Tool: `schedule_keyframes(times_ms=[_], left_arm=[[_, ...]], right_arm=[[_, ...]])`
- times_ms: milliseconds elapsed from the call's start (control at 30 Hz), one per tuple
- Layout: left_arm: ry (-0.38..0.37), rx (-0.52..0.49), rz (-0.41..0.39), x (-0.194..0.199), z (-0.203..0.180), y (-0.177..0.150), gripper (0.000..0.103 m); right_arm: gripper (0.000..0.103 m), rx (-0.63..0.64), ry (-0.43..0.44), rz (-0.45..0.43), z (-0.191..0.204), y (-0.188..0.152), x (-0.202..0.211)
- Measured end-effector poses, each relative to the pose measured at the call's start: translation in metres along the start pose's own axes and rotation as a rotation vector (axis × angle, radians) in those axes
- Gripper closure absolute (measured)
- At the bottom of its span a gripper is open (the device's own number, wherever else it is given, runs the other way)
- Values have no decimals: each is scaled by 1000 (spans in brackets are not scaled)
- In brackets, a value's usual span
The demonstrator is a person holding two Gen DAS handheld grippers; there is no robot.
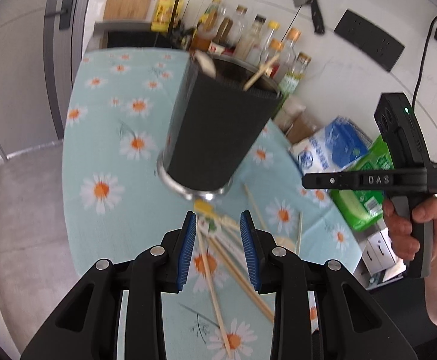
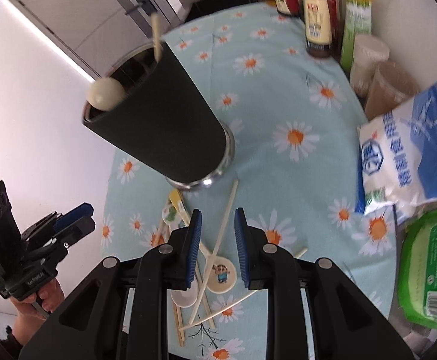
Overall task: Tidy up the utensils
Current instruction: 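Withdraw both open tools from the holder back toward the utensils, then grasp a wooden chopstick with the right tool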
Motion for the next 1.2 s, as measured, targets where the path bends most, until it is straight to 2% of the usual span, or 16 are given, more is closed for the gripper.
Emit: schedule_keyframes(times_ms=[233, 333, 467, 633, 867, 933, 1033, 1200], left_arm=[[21, 32, 75, -15, 10, -27, 73], [24, 47, 101, -18, 14, -38, 73], [18, 70, 130, -22, 20, -51, 73], [3, 84, 156, -22, 23, -62, 73], [-23, 83, 177, -24, 23, -71, 73], [-31, 80, 184, -26, 21, -71, 73], [-35, 73, 190, -28, 19, -69, 73], [-34, 62, 212, -35, 16, -66, 73]], right_arm=[[79, -88, 7, 133, -8, -9, -38], [79, -112, -33, 173, -10, -10, -50], [79, -126, -35, 215, -5, -8, -65], [79, -136, -77, 267, -1, -6, -83], [81, -161, -95, 302, 5, -6, -98], [91, -167, -95, 306, 6, -4, -102], [97, -183, -82, 313, 7, -6, -106], [97, -211, -59, 309, 7, -6, -104]])
Point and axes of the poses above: each gripper's, at about its wrist camera, not at the fingertips, and x roughly against the way its jaws point, z to its left, y to its top, the point moved 5 cm from there along -x, roughly the way its jaws point, and after that the axes turned 1 degree about z, right-handed, at the moved point
